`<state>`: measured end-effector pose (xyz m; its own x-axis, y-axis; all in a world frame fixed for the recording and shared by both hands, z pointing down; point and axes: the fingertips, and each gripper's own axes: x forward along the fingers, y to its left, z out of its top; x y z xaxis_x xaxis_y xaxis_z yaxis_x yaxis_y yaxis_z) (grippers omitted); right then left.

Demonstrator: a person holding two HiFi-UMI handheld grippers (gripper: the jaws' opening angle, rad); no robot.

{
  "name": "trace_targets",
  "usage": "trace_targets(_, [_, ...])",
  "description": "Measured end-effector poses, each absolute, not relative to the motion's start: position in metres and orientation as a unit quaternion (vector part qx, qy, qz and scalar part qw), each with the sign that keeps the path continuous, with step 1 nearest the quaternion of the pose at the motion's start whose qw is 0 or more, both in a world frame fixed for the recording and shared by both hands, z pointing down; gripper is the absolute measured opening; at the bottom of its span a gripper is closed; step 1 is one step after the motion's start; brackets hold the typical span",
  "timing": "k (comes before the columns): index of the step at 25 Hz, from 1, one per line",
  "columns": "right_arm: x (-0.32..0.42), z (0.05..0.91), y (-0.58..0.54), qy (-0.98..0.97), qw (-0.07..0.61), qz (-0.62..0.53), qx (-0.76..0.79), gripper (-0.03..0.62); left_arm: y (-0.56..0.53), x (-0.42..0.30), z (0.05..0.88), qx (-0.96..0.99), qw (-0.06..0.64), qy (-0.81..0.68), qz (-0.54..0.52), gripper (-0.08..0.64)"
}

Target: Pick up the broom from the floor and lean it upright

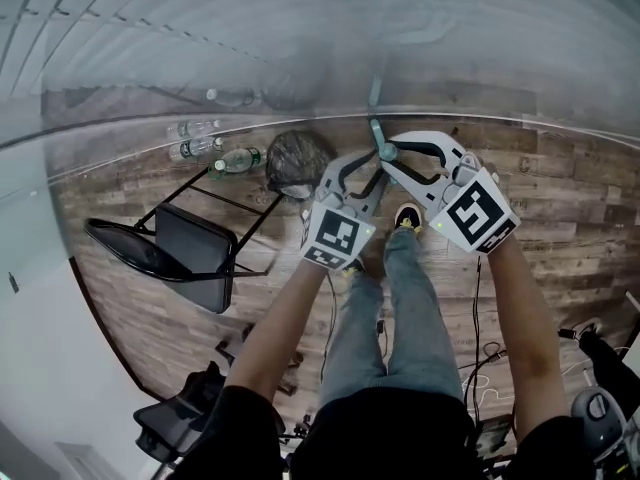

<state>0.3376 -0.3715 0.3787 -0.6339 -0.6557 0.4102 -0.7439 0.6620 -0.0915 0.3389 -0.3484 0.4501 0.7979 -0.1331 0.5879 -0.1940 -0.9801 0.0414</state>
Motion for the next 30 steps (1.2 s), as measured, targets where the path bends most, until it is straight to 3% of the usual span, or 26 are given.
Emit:
trace_targets(1, [0.334, 0.373, -0.369, -0.900, 0.172, 0.123, 0.382, 0.092, -0.347, 0.343, 0.452, 0.946, 0.047, -0.077, 0.311, 0.177])
trace_targets(2, [0.330, 0.367, -0.367, -0.904, 0.168, 0.121, 0.373, 0.092, -0.346, 0.346, 0.453, 0.946, 0.045, -0.071, 0.314, 0.235])
trace_targets(5, [0.323, 0.354, -0.360, -0.918, 0.145, 0.123, 0.348, 0.092, -0.343, 0.353, 0.459, 0.944, 0.039, -0.070, 0.320, 0.233])
trace_targets(7, [0.322, 0.351, -0.359, -0.920, 0.136, 0.125, 0.345, 0.092, -0.346, 0.354, 0.462, 0.942, 0.048, -0.086, 0.321, 0.095])
trace_targets(14, [0.342, 0.350, -0.370, -0.897, 0.118, 0.135, 0.405, 0.092, -0.356, 0.366, 0.458, 0.933, 0.084, -0.143, 0.321, 0.095])
trace_targets(21, [0.355, 0.367, -0.392, -0.852, 0.150, 0.133, 0.484, 0.100, -0.388, 0.361, 0.476, 0.883, 0.176, -0.295, 0.320, 0.095])
trace_targets(30, [0.354, 0.385, -0.413, -0.864, 0.189, 0.149, 0.441, 0.100, -0.408, 0.367, 0.495, 0.877, 0.201, -0.290, 0.326, 0.097])
